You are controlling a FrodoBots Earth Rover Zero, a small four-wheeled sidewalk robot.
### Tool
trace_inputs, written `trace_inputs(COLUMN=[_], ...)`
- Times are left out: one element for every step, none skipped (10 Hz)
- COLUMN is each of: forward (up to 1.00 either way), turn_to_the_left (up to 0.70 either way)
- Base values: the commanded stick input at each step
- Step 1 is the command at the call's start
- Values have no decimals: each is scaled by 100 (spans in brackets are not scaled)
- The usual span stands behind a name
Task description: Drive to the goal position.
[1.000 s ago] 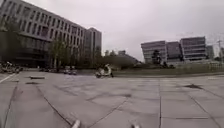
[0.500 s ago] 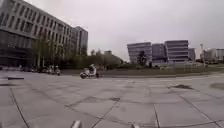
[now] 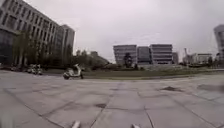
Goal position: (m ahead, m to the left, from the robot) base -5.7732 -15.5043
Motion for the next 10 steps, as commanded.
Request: trace_inputs(forward=[70,70,70,70,70,70,70,70,70,70], turn_to_the_left=[-32,-32,-32,-32,-32,-32,-32,-32,-32,-32])
